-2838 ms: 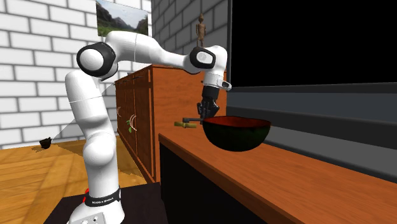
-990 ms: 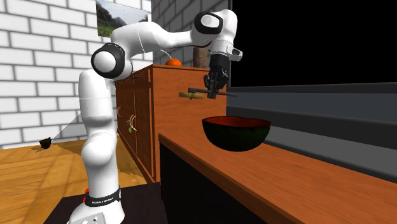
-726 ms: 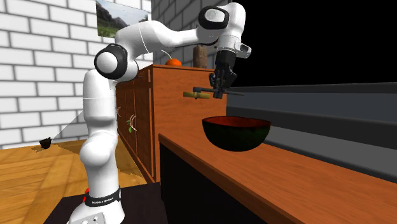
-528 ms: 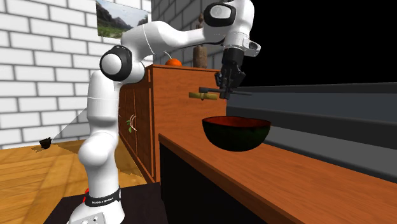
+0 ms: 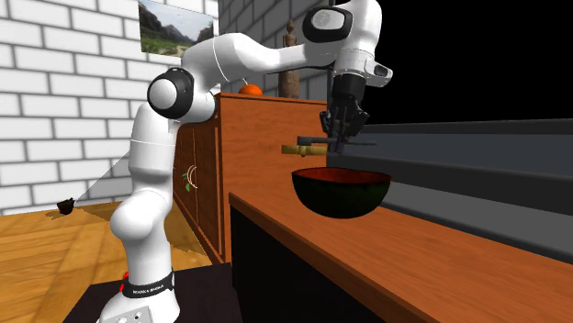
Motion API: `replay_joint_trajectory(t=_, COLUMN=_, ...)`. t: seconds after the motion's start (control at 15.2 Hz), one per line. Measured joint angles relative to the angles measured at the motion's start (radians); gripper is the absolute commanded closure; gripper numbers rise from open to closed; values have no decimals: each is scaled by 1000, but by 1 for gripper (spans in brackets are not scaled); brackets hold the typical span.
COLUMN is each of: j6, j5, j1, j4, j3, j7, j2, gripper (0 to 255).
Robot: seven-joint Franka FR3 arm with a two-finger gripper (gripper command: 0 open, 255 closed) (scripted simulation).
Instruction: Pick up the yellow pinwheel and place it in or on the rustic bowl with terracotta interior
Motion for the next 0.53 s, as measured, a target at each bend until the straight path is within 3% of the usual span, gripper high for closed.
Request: replay_joint_trajectory(t=0.53, j6=130, j5=-16, j1=15, j4=-192, j3=7, j7=30, j2=-63, gripper=255)
